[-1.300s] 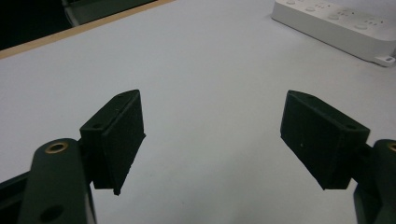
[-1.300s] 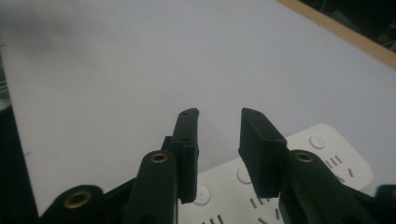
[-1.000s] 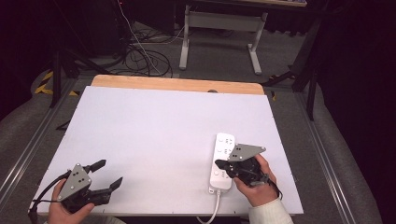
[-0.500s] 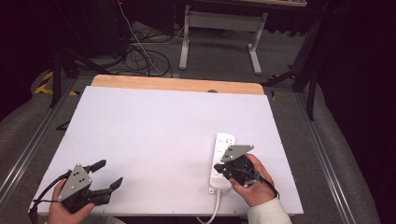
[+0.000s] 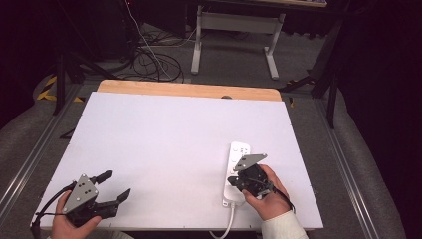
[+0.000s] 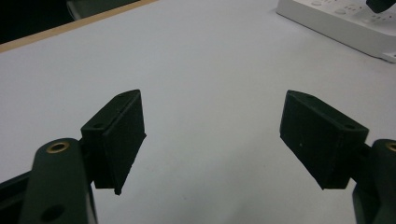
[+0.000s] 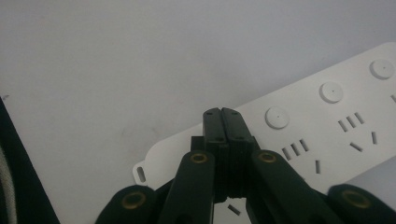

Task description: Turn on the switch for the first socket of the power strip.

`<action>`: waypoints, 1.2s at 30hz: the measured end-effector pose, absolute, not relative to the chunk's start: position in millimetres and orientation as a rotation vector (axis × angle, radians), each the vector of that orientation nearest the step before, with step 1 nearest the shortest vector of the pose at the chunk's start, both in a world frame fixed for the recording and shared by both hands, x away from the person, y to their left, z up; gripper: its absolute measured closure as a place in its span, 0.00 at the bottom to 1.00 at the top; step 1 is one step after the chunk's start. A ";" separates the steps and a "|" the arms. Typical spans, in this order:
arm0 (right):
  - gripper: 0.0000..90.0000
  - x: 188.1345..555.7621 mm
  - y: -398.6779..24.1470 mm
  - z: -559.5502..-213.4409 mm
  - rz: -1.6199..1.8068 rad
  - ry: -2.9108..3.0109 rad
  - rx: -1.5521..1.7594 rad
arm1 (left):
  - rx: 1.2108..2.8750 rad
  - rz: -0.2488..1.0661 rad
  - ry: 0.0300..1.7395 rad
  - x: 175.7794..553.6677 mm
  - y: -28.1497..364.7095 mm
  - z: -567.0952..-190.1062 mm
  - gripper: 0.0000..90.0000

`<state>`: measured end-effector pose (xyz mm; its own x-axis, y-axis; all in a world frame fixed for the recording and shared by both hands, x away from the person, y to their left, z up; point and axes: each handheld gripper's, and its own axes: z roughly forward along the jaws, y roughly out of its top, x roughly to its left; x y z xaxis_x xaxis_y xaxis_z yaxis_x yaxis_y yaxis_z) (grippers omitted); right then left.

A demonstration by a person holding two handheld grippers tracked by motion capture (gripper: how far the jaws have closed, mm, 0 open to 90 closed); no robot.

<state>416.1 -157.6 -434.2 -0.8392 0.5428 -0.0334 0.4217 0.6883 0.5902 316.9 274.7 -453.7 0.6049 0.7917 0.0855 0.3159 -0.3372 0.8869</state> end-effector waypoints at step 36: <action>1.00 417.4 -153.1 -442.3 0.815 2.707 0.811 | 1.912 0.654 0.883 316.7 274.6 -453.6 0.26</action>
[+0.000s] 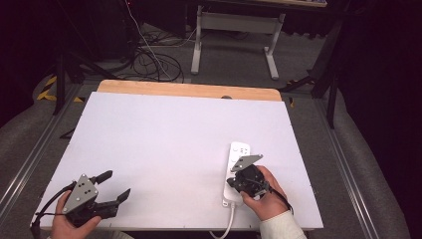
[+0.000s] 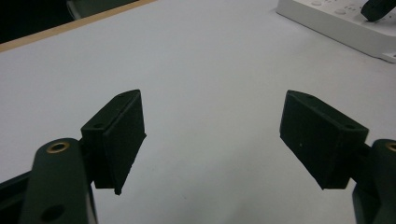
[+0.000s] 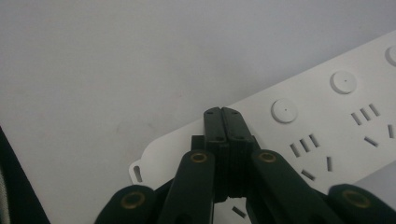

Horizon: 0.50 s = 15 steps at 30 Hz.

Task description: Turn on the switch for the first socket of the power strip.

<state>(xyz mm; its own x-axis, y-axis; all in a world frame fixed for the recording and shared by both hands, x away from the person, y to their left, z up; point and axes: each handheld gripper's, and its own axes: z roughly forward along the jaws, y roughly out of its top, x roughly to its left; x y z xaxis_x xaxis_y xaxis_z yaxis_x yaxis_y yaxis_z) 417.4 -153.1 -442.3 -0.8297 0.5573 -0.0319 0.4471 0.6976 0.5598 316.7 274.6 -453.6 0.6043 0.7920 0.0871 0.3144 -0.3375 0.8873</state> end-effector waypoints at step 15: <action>1.00 418.4 -153.2 -444.2 0.820 2.703 0.815 | 1.909 0.654 0.885 316.2 274.3 -453.4 0.26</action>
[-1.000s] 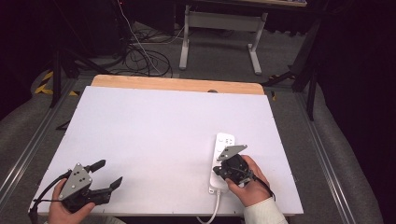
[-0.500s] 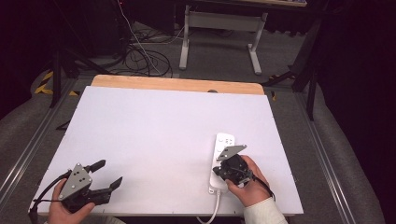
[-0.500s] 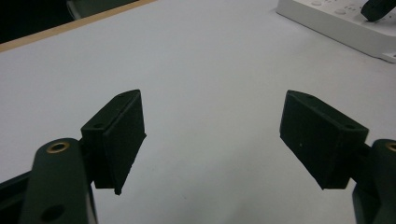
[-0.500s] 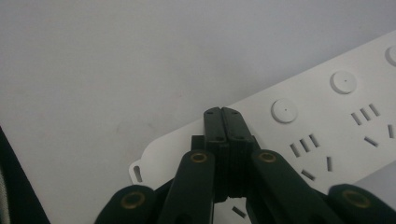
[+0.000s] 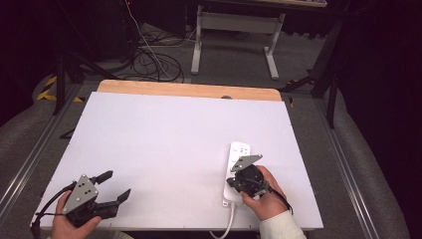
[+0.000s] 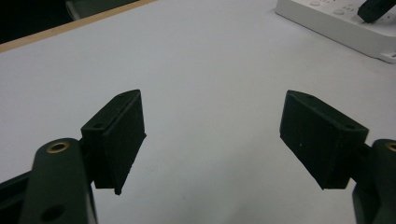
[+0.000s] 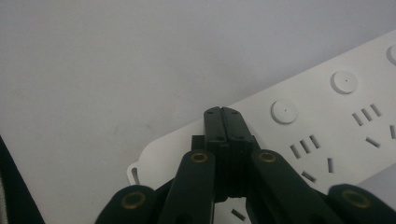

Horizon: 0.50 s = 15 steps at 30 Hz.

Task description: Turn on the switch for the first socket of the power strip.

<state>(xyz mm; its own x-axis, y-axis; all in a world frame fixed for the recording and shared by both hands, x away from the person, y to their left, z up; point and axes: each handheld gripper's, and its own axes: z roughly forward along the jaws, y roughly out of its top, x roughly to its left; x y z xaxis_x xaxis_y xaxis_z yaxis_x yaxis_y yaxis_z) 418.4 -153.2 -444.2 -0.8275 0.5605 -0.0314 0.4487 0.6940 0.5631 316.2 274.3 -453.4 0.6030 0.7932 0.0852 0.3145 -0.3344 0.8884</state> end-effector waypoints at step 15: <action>1.00 417.4 -153.5 -446.2 0.824 2.699 0.817 | 1.908 0.652 0.884 316.0 274.6 -453.0 0.26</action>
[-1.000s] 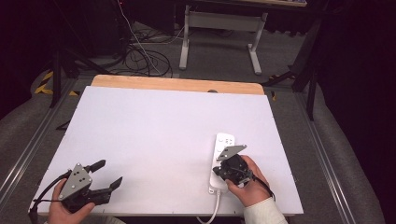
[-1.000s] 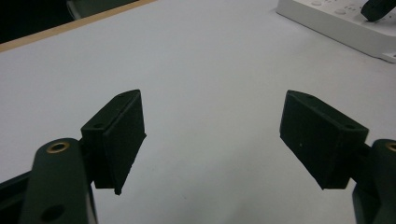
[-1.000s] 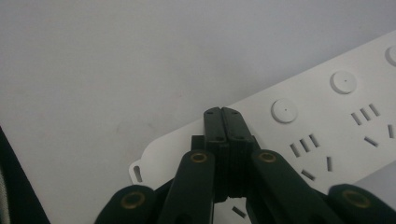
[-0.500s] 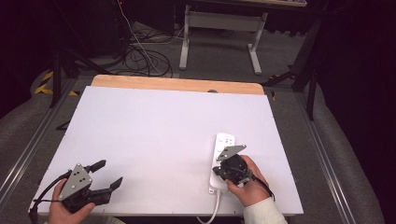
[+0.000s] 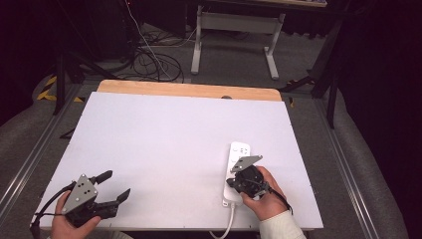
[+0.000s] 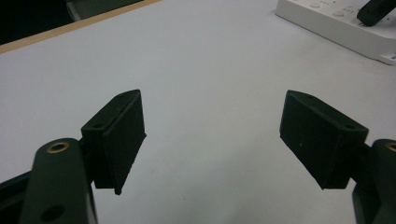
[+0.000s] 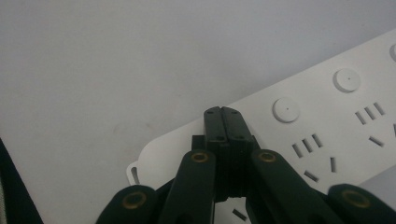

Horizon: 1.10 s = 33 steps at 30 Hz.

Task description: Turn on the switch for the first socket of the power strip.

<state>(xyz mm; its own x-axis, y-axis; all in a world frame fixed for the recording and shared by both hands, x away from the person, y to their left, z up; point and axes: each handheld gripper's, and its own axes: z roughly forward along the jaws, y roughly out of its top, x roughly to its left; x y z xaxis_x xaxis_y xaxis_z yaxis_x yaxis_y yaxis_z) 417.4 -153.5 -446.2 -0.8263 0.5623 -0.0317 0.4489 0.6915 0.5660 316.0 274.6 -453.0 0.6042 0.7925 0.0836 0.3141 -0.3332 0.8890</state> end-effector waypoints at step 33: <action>1.00 387.0 -164.0 -400.3 1.060 2.516 0.713 | 1.909 0.646 0.891 317.3 274.6 -454.0 0.26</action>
<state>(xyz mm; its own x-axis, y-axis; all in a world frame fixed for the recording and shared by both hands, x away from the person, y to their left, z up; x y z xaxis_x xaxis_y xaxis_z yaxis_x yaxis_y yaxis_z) 387.0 -164.0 -400.3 -0.8249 0.5572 -0.0956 0.3209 0.6007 0.7322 317.3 274.6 -454.0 0.6031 0.7938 0.0779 0.3213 -0.3312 0.8872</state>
